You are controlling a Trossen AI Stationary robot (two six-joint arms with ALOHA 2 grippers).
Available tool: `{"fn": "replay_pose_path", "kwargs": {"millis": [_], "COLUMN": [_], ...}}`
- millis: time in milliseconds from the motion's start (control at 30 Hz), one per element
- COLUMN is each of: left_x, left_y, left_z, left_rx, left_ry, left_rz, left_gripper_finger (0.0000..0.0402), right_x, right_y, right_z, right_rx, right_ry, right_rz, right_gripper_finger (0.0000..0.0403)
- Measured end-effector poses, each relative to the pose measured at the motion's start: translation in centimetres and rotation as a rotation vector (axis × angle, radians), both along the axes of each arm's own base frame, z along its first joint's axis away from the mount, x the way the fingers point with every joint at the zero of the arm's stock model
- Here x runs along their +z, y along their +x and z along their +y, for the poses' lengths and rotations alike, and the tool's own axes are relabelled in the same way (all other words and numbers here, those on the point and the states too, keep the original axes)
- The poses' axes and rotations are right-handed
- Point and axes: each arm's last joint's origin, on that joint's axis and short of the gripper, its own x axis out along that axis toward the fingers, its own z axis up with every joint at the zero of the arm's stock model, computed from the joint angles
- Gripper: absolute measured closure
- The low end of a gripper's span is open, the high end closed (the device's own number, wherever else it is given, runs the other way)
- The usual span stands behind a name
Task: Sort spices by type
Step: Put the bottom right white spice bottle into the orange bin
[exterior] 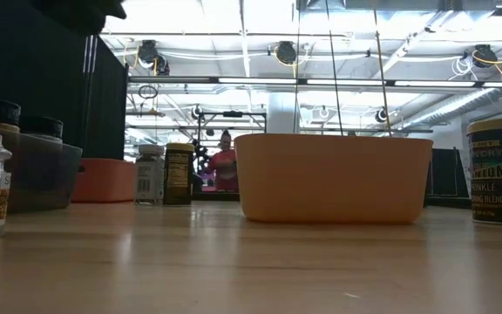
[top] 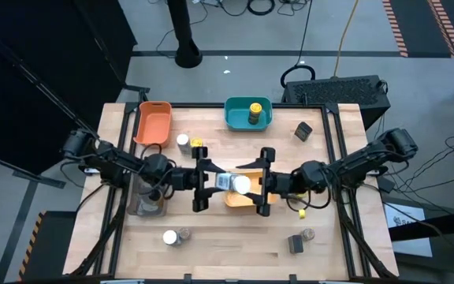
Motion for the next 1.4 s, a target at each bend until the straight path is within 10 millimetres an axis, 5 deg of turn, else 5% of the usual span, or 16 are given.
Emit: {"fn": "replay_pose_path", "kwargs": {"millis": [267,433,667,1100,1400], "left_x": [-0.6,-0.6,-1.3,-2.2,0.7], "left_y": [1.1,1.2,1.6,1.3,3.0], "left_z": [0.0,0.1,0.5,-0.7,-0.7], "left_rx": [-0.024,-0.021,0.130,0.298,0.252], "left_ry": [-0.008,-0.008,-0.159,-0.117,-0.067], "left_rz": [0.009,0.015,0.124,0.350,0.369], "left_gripper_finger": [0.0197,0.0197,0.0112,0.0081,0.0079], "right_x": [0.6,0.7,0.5,1.7,0.0], "right_y": [1.1,1.0,1.1,-2.9,-1.1], "right_z": [-0.1,-0.1,-0.3,1.1,1.9], "right_rx": [-0.011,-0.004,-0.059,-0.413,-0.536], "right_ry": [-0.072,-0.099,-0.114,0.041,-0.018], "right_rz": [-0.028,-0.037,0.001,0.563,0.760], "right_gripper_finger": [0.0128,0.0220,0.0239,0.0239,0.0239]}}
